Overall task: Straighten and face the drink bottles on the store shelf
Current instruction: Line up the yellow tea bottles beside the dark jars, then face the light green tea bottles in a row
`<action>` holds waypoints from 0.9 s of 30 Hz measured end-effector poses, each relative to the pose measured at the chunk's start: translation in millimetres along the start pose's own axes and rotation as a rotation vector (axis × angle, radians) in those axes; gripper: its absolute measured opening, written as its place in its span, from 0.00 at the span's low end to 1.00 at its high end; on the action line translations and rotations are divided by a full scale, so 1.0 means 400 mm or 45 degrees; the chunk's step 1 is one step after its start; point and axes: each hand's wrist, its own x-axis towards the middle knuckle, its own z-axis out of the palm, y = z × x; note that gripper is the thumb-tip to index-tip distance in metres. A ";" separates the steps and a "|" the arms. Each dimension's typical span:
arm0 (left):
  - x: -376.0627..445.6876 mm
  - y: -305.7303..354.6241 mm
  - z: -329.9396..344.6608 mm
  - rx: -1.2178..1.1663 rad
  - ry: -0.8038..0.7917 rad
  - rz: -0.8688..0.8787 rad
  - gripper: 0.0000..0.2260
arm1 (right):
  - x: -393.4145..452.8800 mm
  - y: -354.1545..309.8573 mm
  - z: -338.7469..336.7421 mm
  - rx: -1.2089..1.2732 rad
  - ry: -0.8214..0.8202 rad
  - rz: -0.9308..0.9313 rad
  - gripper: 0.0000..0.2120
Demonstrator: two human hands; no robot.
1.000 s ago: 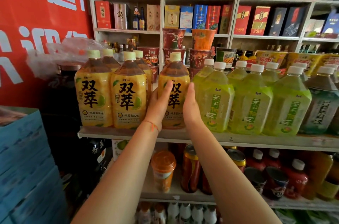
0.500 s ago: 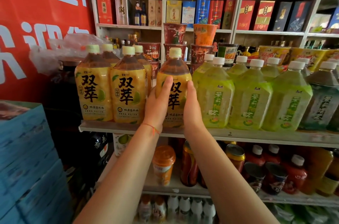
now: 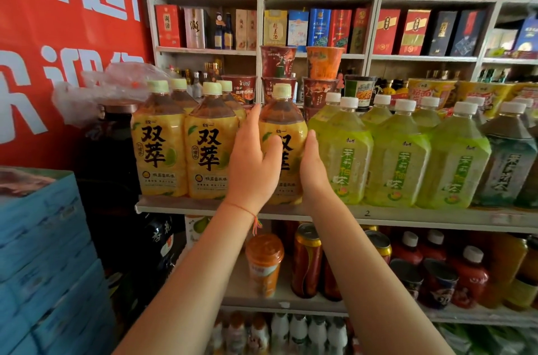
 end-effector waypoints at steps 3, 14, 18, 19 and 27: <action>0.017 0.002 -0.004 0.160 -0.075 0.156 0.27 | 0.004 0.004 0.004 0.079 -0.058 -0.022 0.28; 0.078 -0.021 -0.026 1.033 0.091 0.498 0.23 | 0.009 0.025 0.047 0.116 -0.153 -0.006 0.27; 0.089 -0.030 -0.037 1.100 0.047 0.484 0.23 | 0.015 0.018 0.050 0.151 -0.125 -0.002 0.25; 0.090 -0.033 -0.038 1.104 0.040 0.488 0.23 | 0.017 0.013 0.049 0.190 -0.130 0.001 0.25; 0.079 -0.053 -0.037 0.907 0.159 0.551 0.19 | -0.023 -0.001 0.062 -0.168 0.006 -0.174 0.19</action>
